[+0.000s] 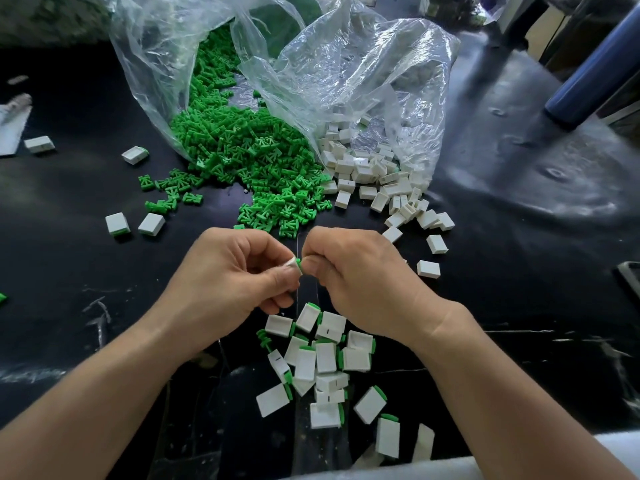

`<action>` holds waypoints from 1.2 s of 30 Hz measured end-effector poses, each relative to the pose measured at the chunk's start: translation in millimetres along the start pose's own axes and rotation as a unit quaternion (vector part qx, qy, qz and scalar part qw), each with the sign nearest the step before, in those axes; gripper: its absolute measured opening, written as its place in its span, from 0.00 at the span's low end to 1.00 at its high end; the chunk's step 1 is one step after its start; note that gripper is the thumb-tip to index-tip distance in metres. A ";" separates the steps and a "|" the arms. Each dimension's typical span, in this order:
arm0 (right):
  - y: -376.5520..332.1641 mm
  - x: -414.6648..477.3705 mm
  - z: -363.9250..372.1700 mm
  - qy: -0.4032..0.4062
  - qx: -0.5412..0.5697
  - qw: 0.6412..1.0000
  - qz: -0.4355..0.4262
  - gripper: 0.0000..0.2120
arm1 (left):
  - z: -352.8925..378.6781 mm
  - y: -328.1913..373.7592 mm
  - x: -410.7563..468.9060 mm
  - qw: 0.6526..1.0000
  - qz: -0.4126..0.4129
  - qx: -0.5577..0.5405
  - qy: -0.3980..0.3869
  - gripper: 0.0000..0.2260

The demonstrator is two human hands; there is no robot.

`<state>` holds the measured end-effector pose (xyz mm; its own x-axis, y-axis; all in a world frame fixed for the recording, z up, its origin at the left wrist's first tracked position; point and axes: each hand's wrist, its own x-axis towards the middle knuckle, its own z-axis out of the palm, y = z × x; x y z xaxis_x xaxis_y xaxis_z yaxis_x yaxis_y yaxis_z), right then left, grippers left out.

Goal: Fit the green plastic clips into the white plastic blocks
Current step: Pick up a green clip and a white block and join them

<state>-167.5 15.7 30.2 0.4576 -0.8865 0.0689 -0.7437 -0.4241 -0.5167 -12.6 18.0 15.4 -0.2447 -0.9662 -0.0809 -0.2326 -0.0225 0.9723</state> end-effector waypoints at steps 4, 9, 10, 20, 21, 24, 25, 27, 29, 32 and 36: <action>-0.1 -0.1 -1.5 -0.033 -0.050 0.998 -0.028 0.05 | 0.3 -3.0 0.0 0.999 0.009 0.035 -0.006 0.05; 0.2 0.6 1.3 -0.025 -0.070 0.996 -0.040 0.06 | 1.0 -1.9 0.8 0.999 0.017 0.039 -0.007 0.05; 2.3 0.3 1.3 -0.002 -0.024 0.999 -0.028 0.04 | 0.9 0.0 1.4 1.000 0.020 0.015 -0.002 0.03; 8.3 6.0 -2.3 -0.038 0.522 0.833 0.181 0.25 | 4.0 5.7 2.3 0.987 0.037 -0.150 0.031 0.06; 7.6 6.2 -2.2 -0.047 0.538 0.821 0.183 0.25 | 3.2 5.4 2.1 0.988 0.043 -0.145 0.037 0.06; 4.0 5.4 -0.8 -0.091 0.563 0.800 0.185 0.27 | 1.4 5.8 1.7 0.990 0.062 -0.113 0.059 0.08; 1.9 5.0 0.3 -0.110 0.569 0.794 0.183 0.27 | 1.1 6.2 1.9 0.991 0.063 -0.104 0.063 0.09; -2.9 4.9 3.7 -0.137 0.585 0.780 0.175 0.25 | 1.6 6.8 1.7 0.993 0.058 -0.093 0.053 0.10; -6.1 5.3 6.3 -0.143 0.605 0.763 0.176 0.24 | 2.6 7.1 0.9 0.991 0.046 -0.117 0.034 0.09; -8.2 4.8 7.2 -0.134 0.605 0.763 0.184 0.22 | 4.2 10.3 -1.7 0.985 0.048 -0.166 -0.006 0.09; -8.3 2.7 9.1 -0.135 0.597 0.766 0.195 0.18 | 3.5 11.2 -2.0 0.984 0.066 -0.161 -0.027 0.07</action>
<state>-155.6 18.6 26.9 0.5177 -0.7637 -0.3857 0.0536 0.4789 -0.8762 -18.0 20.6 25.7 -0.3048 -0.9512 0.0483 0.1129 0.0143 0.9935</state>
